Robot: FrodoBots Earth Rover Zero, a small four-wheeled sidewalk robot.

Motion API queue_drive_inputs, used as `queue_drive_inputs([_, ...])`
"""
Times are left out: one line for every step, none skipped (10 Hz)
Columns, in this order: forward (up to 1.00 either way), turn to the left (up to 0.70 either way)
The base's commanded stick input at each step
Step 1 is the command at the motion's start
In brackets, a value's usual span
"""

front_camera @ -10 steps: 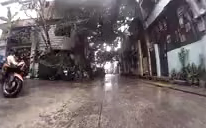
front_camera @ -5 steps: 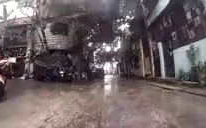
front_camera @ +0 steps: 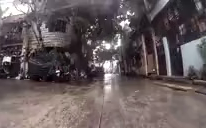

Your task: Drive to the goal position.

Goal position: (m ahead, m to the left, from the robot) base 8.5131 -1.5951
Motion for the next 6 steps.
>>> queue_drive_inputs([0.99, 0.0])
queue_drive_inputs([0.99, 0.0])
queue_drive_inputs([0.99, 0.0])
queue_drive_inputs([0.99, 0.0])
queue_drive_inputs([0.99, 0.0])
queue_drive_inputs([0.99, 0.0])
